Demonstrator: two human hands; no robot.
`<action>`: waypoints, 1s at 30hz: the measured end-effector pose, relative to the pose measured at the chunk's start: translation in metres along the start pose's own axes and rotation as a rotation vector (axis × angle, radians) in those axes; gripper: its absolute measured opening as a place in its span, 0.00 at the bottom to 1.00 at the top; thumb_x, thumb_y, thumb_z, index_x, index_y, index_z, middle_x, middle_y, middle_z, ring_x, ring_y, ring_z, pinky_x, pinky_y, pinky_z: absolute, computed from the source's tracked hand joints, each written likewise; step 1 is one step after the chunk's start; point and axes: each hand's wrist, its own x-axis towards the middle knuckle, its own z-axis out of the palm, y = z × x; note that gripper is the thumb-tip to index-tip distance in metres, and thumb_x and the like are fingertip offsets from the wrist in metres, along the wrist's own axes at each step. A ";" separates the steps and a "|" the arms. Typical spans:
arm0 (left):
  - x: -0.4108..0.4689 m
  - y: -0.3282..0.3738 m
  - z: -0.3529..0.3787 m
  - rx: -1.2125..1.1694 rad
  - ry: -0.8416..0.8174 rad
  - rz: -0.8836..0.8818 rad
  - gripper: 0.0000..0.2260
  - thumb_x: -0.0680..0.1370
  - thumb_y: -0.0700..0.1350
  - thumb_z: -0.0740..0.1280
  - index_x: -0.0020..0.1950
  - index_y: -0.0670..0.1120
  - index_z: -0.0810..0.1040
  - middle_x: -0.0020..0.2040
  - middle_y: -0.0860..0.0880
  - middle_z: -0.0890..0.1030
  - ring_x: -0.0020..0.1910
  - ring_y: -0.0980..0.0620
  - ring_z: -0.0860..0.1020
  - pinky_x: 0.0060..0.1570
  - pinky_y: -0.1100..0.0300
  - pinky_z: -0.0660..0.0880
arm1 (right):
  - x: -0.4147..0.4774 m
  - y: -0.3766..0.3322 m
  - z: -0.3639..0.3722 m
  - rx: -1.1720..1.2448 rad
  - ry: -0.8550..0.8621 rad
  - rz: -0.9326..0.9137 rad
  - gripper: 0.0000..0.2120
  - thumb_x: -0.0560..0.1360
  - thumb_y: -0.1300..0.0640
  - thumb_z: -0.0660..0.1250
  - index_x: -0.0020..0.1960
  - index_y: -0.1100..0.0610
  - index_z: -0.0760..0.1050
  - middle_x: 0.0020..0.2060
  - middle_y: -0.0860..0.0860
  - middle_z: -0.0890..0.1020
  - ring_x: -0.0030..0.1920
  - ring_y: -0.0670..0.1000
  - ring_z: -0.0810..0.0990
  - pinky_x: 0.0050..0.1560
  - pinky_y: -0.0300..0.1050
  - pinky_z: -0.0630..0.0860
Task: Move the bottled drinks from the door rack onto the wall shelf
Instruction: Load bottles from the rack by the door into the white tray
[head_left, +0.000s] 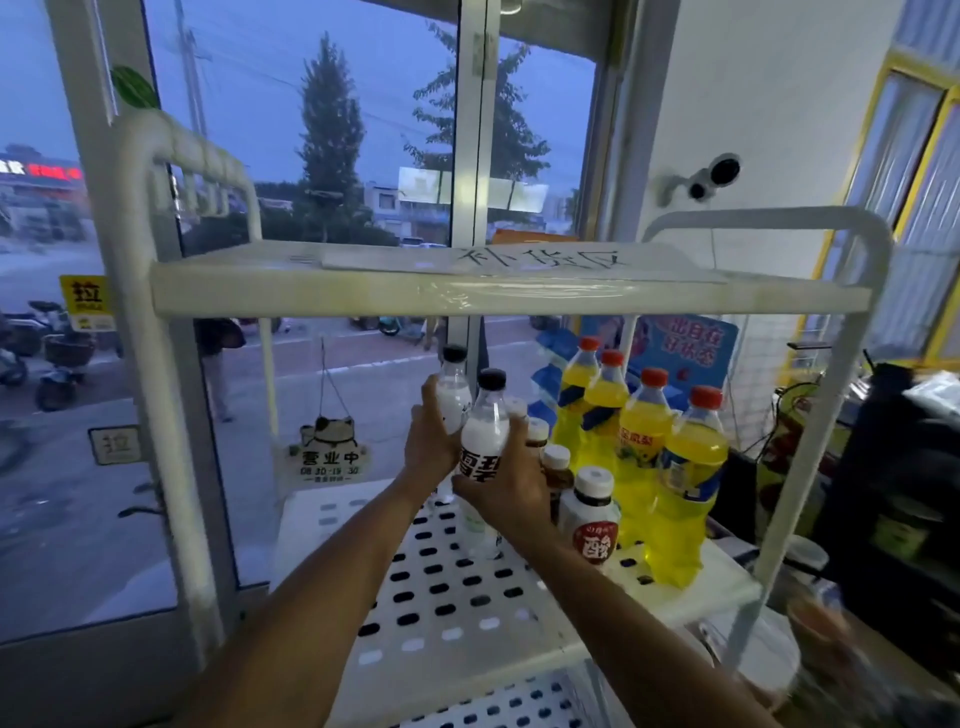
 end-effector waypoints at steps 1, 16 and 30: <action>-0.005 0.000 -0.001 -0.001 0.016 0.006 0.36 0.74 0.55 0.71 0.76 0.53 0.55 0.60 0.40 0.71 0.55 0.39 0.75 0.49 0.51 0.72 | -0.003 0.003 0.002 0.032 0.005 -0.004 0.40 0.63 0.55 0.77 0.68 0.51 0.59 0.48 0.47 0.77 0.50 0.51 0.80 0.46 0.50 0.79; -0.079 0.007 -0.045 -0.002 0.081 -0.048 0.40 0.67 0.52 0.77 0.71 0.56 0.56 0.61 0.44 0.71 0.56 0.45 0.74 0.52 0.49 0.76 | -0.013 0.007 -0.005 0.098 -0.045 -0.112 0.40 0.66 0.62 0.78 0.69 0.61 0.59 0.41 0.41 0.69 0.39 0.44 0.71 0.30 0.28 0.67; -0.152 0.025 -0.078 -0.007 0.047 0.052 0.35 0.71 0.43 0.76 0.70 0.46 0.59 0.57 0.47 0.69 0.51 0.50 0.71 0.46 0.58 0.70 | -0.084 -0.033 -0.037 -0.009 -0.057 -0.012 0.48 0.61 0.52 0.80 0.72 0.51 0.54 0.54 0.53 0.80 0.53 0.57 0.80 0.48 0.55 0.79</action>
